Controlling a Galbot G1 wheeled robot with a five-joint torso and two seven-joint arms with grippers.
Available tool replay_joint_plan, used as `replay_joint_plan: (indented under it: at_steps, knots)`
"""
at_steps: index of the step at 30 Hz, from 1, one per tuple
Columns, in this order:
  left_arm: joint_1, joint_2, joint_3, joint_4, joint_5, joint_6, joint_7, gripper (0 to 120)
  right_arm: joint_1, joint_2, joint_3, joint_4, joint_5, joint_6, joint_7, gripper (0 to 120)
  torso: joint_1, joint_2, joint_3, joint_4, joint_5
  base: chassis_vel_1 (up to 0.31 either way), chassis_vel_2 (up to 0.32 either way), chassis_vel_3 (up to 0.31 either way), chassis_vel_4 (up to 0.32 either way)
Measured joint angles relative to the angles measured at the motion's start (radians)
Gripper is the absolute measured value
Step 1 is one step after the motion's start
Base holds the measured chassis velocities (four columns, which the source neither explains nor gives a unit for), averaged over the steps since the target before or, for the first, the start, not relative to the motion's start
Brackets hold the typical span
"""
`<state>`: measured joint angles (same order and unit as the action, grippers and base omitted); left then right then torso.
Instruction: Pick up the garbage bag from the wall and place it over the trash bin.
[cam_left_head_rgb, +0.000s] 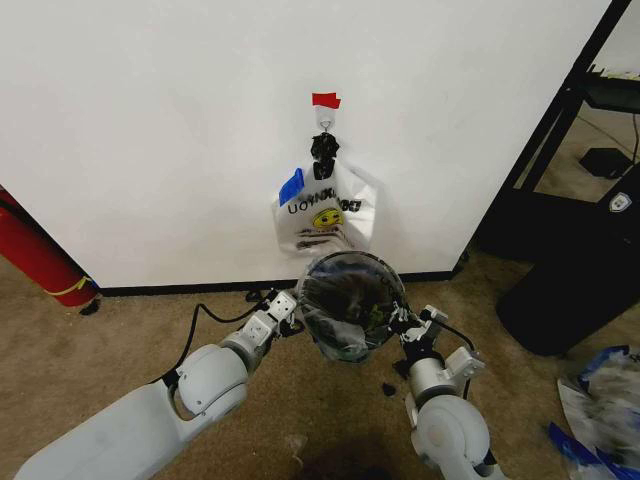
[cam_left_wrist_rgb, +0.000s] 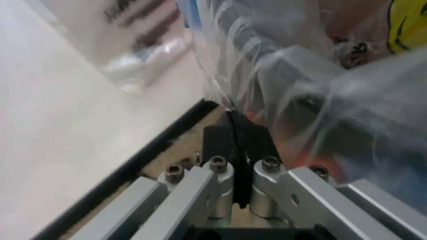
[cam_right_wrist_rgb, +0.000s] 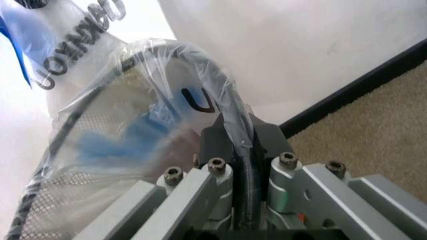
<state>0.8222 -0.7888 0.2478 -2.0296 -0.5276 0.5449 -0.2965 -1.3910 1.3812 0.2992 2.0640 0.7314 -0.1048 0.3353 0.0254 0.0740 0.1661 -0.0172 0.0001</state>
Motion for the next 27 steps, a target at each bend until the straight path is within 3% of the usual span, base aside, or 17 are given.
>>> replay_joint_plan:
  at_steps: [2, 5, 24, 27]
  knots:
    - [-0.005, -0.003, -0.001, 0.024, -0.039, -0.062, 0.015, 0, -0.001, 0.0, 0.0, 0.001, 0.002, 0.0, 0.0, 1, 0.0, 0.0, 0.0, -0.0001, -0.0001, 0.0, 0.0, 0.0, 0.0]
    - [-0.006, -0.004, -0.002, 0.028, -0.078, -0.094, 0.017, 0, -0.003, 0.001, 0.0, 0.001, 0.003, 0.0, -0.002, 1, 0.0, 0.0, 0.0, 0.0001, 0.0, 0.0, 0.0, 0.0, 0.0]
    - [0.105, 0.062, -0.222, -0.101, -0.104, -0.073, 0.05, 66, 0.018, -0.004, 0.024, -0.026, 0.102, -0.012, 0.035, 1, 0.0, 0.0, 0.0, 0.0, -0.0001, 0.0, 0.0, 0.0, 0.0]
    - [0.148, 0.056, -0.278, -0.113, -0.115, -0.109, 0.027, 79, 0.021, -0.003, 0.028, -0.028, 0.131, -0.02, 0.04, 1, 0.0, 0.0, 0.0, -0.0002, -0.0002, 0.0, 0.0, 0.0, 0.0]
